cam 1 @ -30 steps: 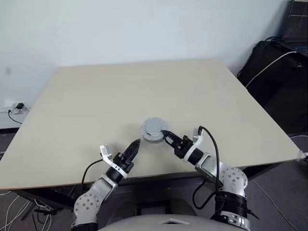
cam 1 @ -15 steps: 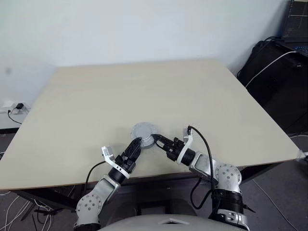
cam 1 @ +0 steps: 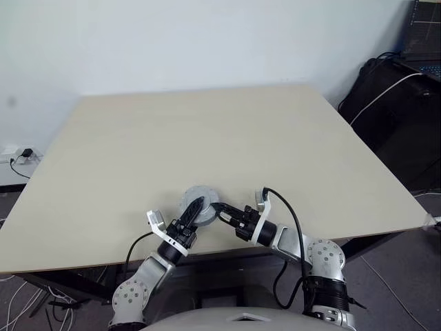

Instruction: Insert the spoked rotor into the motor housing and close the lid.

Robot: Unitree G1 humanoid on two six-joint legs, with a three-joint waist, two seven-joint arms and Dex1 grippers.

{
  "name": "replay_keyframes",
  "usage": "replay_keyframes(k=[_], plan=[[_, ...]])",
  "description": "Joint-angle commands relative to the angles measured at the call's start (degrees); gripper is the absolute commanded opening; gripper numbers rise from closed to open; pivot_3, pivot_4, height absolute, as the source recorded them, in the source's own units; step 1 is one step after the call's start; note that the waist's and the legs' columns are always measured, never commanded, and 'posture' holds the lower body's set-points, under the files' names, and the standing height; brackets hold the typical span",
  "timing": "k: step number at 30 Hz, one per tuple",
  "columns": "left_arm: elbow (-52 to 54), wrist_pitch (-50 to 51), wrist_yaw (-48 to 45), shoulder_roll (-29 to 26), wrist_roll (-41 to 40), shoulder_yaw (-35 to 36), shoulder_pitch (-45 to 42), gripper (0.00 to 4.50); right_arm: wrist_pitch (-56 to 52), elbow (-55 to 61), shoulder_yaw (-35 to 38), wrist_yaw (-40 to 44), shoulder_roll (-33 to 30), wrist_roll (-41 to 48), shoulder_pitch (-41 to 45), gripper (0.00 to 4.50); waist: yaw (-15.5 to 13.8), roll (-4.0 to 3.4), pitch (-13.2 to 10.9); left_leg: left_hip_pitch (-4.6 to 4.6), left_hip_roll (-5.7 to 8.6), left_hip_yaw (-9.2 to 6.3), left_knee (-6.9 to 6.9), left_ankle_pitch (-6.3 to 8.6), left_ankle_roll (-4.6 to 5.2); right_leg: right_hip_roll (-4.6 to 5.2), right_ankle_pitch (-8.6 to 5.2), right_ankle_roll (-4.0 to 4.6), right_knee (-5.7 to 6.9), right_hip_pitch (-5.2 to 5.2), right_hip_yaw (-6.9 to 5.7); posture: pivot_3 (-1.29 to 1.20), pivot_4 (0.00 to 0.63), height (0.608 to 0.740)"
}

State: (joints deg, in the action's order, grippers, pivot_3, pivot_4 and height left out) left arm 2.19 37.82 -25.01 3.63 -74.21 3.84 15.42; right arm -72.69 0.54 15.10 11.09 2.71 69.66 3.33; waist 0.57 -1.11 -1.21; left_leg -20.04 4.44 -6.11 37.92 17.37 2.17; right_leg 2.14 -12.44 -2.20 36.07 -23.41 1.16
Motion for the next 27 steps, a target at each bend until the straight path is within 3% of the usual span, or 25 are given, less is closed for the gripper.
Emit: replay_keyframes(k=[1,8,15,18,22,27], plan=[[1.07,-0.94,-0.53,6.34,-1.56,-0.64,-0.18,2.17,0.84,2.34,0.06,0.71,0.13,2.57,0.60,1.25,-0.03,0.02,-0.01,-0.01,0.00,-0.01,0.00,0.00,0.00,0.00,0.00,0.00,0.00,0.00,0.00,0.00,0.000,0.740],[1.44,-1.74,0.05,5.94,-2.36,-1.44,-0.12,2.17,5.87,6.27,-2.90,2.28,-1.54,-2.81,-0.95,1.25,0.00,0.02,-0.01,0.00,-0.01,0.00,0.00,0.00,0.00,0.00,-0.05,-0.09,0.00,0.00,0.00,0.00,0.000,0.740],[1.60,-3.67,1.51,6.03,-1.54,-1.50,-0.76,2.14,6.17,8.38,-4.14,3.62,-4.29,-2.67,-2.70,3.53,-0.06,0.06,-0.04,0.01,0.01,0.01,0.03,0.01,0.02,0.01,-0.05,-0.10,-0.02,0.00,0.01,0.00,0.000,0.740],[1.54,-5.63,2.10,5.65,0.15,-1.15,-1.93,2.14,8.41,12.34,-6.60,4.33,-7.53,-6.82,-3.95,4.48,-0.11,0.05,-0.04,0.00,0.00,0.01,0.02,0.01,0.01,0.01,-0.05,-0.09,-0.01,0.01,0.02,0.00,0.000,0.740],[-0.27,-8.85,3.41,4.81,2.85,0.41,-5.82,2.14,17.12,19.14,-14.07,8.01,-13.01,-17.86,-6.44,4.50,-0.32,0.13,-0.08,-0.01,0.00,0.03,0.06,0.01,0.01,0.01,-0.05,-0.12,-0.02,0.02,0.01,0.00,0.000,0.740],[-6.64,-11.96,5.32,3.47,5.14,4.50,-14.00,2.14,35.47,21.63,-23.83,10.42,-17.51,-36.61,-9.26,4.50,-0.76,0.31,-0.14,0.02,0.00,0.04,0.14,-0.03,-0.06,-0.03,0.03,-0.28,-0.01,0.06,-0.02,0.00,0.000,0.740]])
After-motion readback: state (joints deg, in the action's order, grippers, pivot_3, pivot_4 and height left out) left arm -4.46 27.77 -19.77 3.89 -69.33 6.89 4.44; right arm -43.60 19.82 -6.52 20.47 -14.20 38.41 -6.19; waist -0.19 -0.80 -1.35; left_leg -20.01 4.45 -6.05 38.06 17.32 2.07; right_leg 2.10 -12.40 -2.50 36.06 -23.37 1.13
